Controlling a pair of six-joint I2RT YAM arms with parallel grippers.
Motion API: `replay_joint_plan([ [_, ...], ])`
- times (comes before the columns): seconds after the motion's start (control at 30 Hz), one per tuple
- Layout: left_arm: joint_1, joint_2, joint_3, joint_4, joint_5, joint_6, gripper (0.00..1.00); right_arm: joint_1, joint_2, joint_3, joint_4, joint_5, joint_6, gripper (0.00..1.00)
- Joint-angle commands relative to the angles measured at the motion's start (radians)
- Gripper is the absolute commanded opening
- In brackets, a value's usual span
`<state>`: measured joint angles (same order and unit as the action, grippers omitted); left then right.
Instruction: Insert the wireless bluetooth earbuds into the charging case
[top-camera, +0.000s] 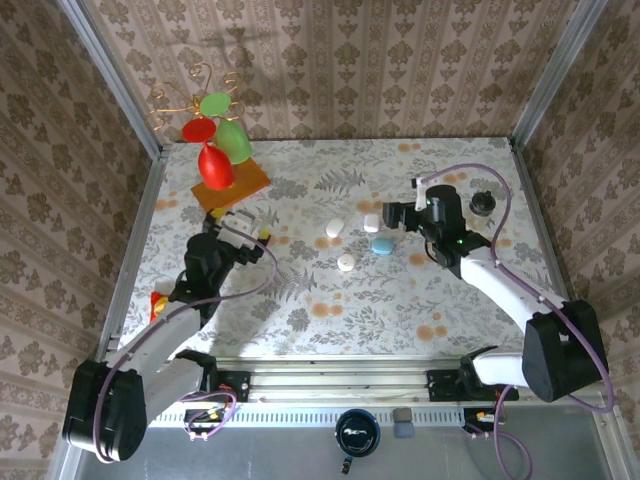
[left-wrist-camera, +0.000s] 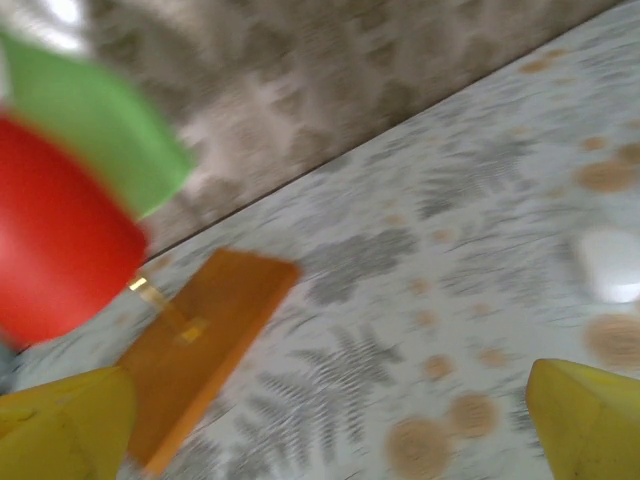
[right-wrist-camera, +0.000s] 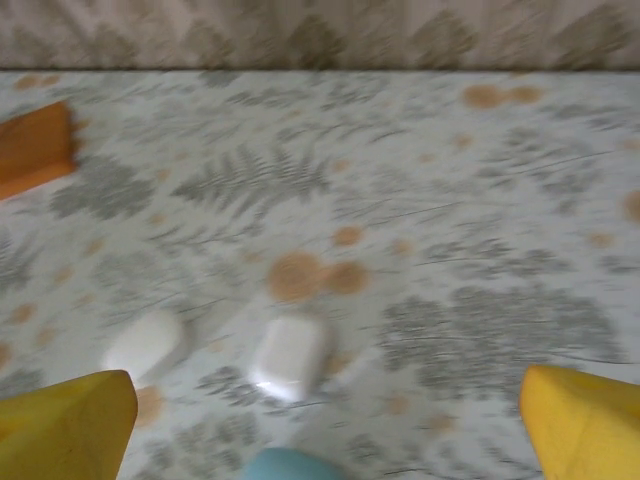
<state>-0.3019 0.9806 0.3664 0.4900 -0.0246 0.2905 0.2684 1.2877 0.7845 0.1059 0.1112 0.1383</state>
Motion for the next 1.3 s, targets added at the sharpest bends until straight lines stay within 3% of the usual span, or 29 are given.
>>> replay_joint_plan([
  [0.0,0.087,0.006,-0.078,0.057,-0.096,-0.074,1.0,-0.043,-0.017,-0.079,0.1,0.156,-0.083,1.0],
  [0.2,0.213,0.091,-0.14,0.202,-0.043,-0.157,1.0,-0.09,0.059,-0.204,0.286,0.214,-0.138,1.0],
  [0.37,0.289,0.231,-0.13,0.329,0.003,-0.229,1.0,-0.131,0.15,-0.275,0.479,0.192,-0.144,1.0],
  [0.57,0.327,0.407,-0.057,0.422,0.042,-0.276,1.0,-0.229,0.205,-0.345,0.665,0.038,-0.098,1.0],
  [0.77,0.331,0.548,0.031,0.396,0.061,-0.268,1.0,-0.25,0.239,-0.366,0.722,-0.033,-0.1,1.0],
  [1.07,0.291,0.578,0.012,0.456,-0.024,-0.245,1.0,-0.251,0.24,-0.363,0.719,-0.033,-0.1,1.0],
  [1.27,0.276,0.574,0.025,0.426,0.017,-0.212,1.0,-0.251,0.239,-0.363,0.719,-0.033,-0.101,1.0],
])
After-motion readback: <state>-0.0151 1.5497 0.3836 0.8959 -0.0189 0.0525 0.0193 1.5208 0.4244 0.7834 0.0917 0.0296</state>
